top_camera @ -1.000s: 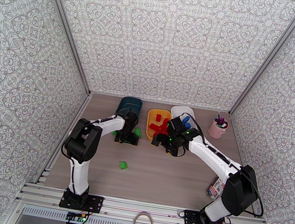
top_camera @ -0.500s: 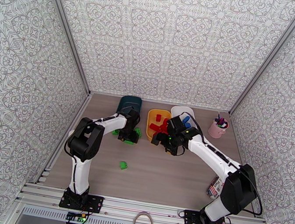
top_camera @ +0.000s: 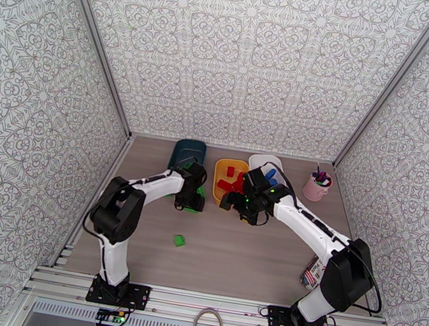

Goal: Sort the legos into containers by color

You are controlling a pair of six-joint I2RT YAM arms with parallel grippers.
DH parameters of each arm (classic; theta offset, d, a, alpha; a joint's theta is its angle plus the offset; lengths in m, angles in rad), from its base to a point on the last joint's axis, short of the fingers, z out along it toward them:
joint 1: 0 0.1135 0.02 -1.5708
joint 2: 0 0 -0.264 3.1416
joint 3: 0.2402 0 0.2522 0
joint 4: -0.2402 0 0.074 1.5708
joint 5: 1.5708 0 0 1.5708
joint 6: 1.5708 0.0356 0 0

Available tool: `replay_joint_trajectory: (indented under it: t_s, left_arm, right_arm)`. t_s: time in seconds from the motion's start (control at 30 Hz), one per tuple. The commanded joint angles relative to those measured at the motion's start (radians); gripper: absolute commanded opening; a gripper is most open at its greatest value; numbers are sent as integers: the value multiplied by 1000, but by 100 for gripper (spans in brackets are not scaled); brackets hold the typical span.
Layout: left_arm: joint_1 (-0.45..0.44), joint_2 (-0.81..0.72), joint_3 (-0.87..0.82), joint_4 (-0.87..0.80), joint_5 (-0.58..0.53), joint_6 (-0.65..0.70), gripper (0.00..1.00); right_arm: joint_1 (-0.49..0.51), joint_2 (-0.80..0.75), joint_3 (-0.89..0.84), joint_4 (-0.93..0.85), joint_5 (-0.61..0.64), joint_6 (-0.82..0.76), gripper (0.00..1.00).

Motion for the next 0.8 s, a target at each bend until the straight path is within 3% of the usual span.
replay_joint_trajectory:
  t_s: [0.0,0.3,0.5,0.77]
  left_arm:
    - [12,-80,8,-15,-16,-37,56]
    - [170,-46,212,-90,22,-14,53]
    - [273,98,428,-125,44,-18,52]
    - [308,331,733,-187,41,7,53]
  right_arm:
    - [20,37,13,31,-18,-3,89]
    - [60,187,203,-4,-17,-32,88]
    - [68,277,359,-90,4,-70,87]
    - [67,345,488,-213,55,-121,87]
